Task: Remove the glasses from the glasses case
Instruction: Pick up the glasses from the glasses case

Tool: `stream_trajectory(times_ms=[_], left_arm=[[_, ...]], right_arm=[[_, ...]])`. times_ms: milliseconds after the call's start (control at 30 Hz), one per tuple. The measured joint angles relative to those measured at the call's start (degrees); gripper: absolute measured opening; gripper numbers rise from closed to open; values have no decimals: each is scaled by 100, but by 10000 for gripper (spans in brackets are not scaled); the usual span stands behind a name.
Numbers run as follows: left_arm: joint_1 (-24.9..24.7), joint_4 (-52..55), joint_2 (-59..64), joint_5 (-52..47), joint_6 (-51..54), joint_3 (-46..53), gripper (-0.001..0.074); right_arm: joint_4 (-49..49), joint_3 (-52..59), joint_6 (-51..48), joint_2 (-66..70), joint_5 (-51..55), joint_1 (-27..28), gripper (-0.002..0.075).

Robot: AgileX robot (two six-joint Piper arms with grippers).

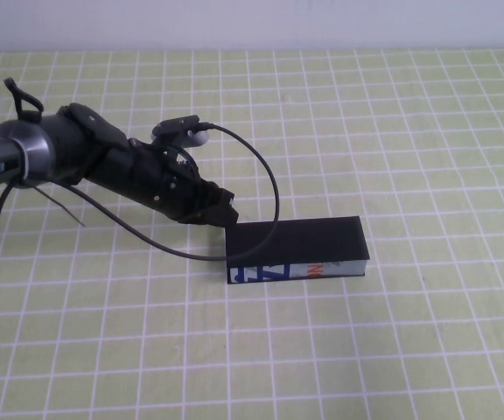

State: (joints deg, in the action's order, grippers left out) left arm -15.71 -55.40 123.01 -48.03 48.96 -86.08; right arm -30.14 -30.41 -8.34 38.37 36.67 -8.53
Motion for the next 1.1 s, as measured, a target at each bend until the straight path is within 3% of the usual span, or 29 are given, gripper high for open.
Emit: stream_trajectory(times_ms=[200,333,533,700,767,967,1100], left_arm=[[0,0,0,0,12,0,-4],[0,0,0,0,23,0,-4],[0,0,0,0,35,0,-4],[0,0,0,0,35,0,-4],[0,0,0,-10,35,0,-4],[0,0,0,-10,53,0,-4],[0,0,0,-10,53,0,-4]], right_arm=[[-60,-1107,-1246,2145,681,-170,-18],[65,-1871,-1508,3312,601,-976,-18],[1170,-2930,-2481,4697,358,-2349,-18],[1516,-3397,-3447,5299,-2,-2686,-3],[1527,-3487,-3946,5463,-128,-2686,38],[1461,-3574,-5354,5835,-525,-2686,290],[1461,-3574,-5603,6033,-884,-2686,333]])
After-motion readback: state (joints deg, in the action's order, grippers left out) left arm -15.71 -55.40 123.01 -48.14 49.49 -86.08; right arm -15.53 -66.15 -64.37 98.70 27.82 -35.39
